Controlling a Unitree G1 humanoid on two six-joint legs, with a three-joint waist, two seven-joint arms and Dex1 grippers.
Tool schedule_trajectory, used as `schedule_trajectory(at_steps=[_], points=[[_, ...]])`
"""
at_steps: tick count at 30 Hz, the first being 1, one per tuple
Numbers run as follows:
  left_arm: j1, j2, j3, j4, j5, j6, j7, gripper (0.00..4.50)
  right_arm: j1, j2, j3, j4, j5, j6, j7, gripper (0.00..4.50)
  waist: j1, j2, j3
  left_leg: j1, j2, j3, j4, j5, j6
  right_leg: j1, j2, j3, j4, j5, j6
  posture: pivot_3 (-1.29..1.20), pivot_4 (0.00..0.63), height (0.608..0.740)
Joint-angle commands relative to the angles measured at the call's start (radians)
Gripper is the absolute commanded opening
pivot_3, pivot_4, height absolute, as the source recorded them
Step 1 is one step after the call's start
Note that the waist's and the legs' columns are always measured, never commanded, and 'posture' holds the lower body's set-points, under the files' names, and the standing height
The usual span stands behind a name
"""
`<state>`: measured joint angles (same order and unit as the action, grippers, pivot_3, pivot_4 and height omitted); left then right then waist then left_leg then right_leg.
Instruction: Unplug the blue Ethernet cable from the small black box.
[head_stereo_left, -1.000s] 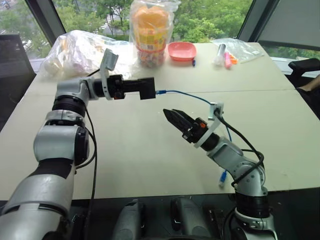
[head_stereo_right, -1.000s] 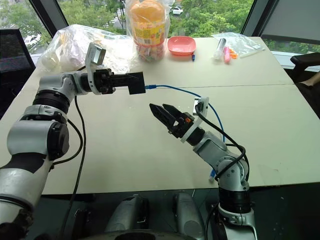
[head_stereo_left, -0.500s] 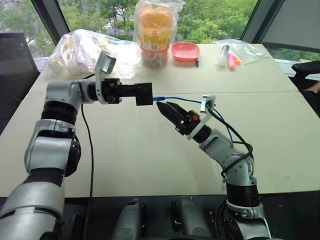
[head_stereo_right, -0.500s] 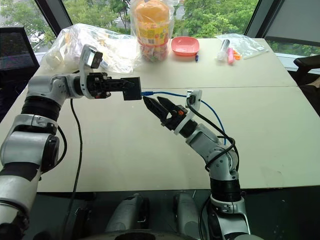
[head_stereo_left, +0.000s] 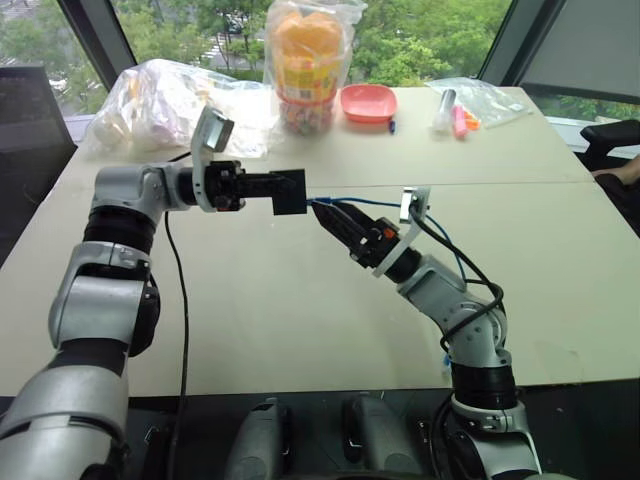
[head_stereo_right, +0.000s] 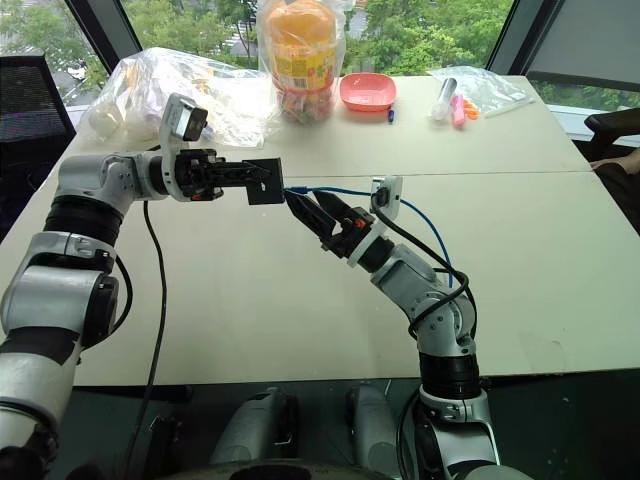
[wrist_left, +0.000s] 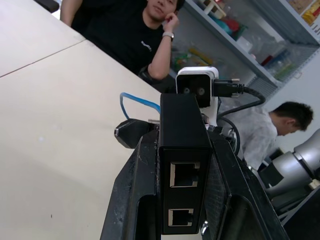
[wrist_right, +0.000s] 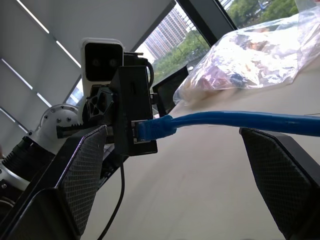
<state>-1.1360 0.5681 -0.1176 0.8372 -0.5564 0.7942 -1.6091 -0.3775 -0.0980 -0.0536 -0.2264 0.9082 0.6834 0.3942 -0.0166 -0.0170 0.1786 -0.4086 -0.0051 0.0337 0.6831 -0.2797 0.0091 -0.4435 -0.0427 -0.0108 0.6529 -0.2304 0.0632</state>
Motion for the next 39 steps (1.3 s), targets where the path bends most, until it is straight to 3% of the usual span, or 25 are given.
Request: schedule_trajectory(at_steps=[1, 3, 5, 10, 20, 23, 27, 38, 39], points=[[-0.008, 0.013, 0.003, -0.033, -0.013, -0.013, -0.005, 0.50, -0.032, 0.006, 0.000, -0.007, -0.004, -0.018, 0.021, 4.42, 0.000, 0.000, 0.000, 0.000, 0.000, 0.000, 0.000, 0.000, 0.000, 0.000, 0.000, 0.000, 0.000, 0.000, 0.000, 0.00, 0.150, 0.740], [-0.009, 0.013, 0.002, -0.032, -0.012, -0.013, -0.005, 0.50, -0.036, 0.004, 0.005, -0.003, -0.010, -0.019, 0.028, 4.42, 0.000, 0.000, 0.000, 0.000, 0.000, 0.000, 0.000, 0.000, 0.000, 0.000, 0.000, 0.000, 0.000, 0.000, 0.000, 0.00, 0.150, 0.740], [-0.009, 0.013, 0.001, -0.032, -0.012, -0.013, -0.005, 0.50, -0.039, 0.003, 0.010, 0.003, -0.017, -0.020, 0.034, 3.91, 0.000, 0.000, 0.000, 0.000, 0.000, 0.000, 0.000, 0.000, 0.000, 0.000, 0.000, 0.000, 0.000, 0.000, 0.000, 0.00, 0.150, 0.740], [-0.014, 0.012, 0.004, -0.026, -0.009, -0.014, -0.005, 0.50, -0.041, 0.005, 0.024, 0.010, -0.037, -0.019, 0.048, 1.58, 0.000, 0.000, 0.000, 0.000, 0.000, 0.000, 0.000, 0.000, 0.000, 0.000, 0.000, 0.000, 0.000, 0.000, 0.000, 0.00, 0.150, 0.740], [-0.021, 0.009, 0.012, -0.012, 0.001, -0.024, -0.005, 0.50, -0.034, 0.009, 0.027, 0.017, -0.054, -0.017, 0.060, 1.58, 0.000, 0.000, 0.000, 0.000, 0.000, 0.000, 0.000, 0.000, 0.000, 0.000, 0.000, 0.000, 0.000, 0.000, 0.000, 0.00, 0.150, 0.740], [-0.022, 0.007, 0.014, -0.009, 0.004, -0.028, -0.005, 0.50, -0.030, 0.010, 0.023, 0.013, -0.045, -0.009, 0.068, 2.45, 0.000, 0.000, 0.000, 0.000, 0.000, 0.000, 0.000, 0.000, 0.000, 0.000, 0.000, 0.000, 0.000, 0.000, 0.000, 0.00, 0.150, 0.740], [-0.024, 0.007, 0.015, -0.005, 0.003, -0.030, -0.005, 0.50, -0.032, 0.014, 0.023, 0.018, -0.049, -0.005, 0.065, 4.42, 0.000, 0.000, 0.000, 0.000, 0.000, 0.000, 0.000, 0.000, 0.000, 0.000, 0.000, 0.000, 0.000, 0.000, 0.000, 0.00, 0.150, 0.740], [-0.022, 0.004, 0.016, -0.002, 0.006, -0.032, -0.005, 0.50, -0.038, 0.024, 0.028, 0.038, -0.077, -0.017, 0.066, 4.42, 0.000, 0.000, 0.000, 0.000, 0.000, 0.000, 0.000, 0.000, 0.000, 0.000, 0.000, 0.000, 0.000, 0.000, 0.000, 0.00, 0.150, 0.740], [-0.022, 0.004, 0.016, -0.002, 0.006, -0.032, -0.005, 0.50, -0.039, 0.025, 0.029, 0.039, -0.080, -0.018, 0.067, 4.19, 0.000, 0.000, 0.000, 0.000, 0.000, 0.000, 0.000, 0.000, 0.000, 0.000, 0.000, 0.000, 0.000, 0.000, 0.000, 0.00, 0.150, 0.740]])
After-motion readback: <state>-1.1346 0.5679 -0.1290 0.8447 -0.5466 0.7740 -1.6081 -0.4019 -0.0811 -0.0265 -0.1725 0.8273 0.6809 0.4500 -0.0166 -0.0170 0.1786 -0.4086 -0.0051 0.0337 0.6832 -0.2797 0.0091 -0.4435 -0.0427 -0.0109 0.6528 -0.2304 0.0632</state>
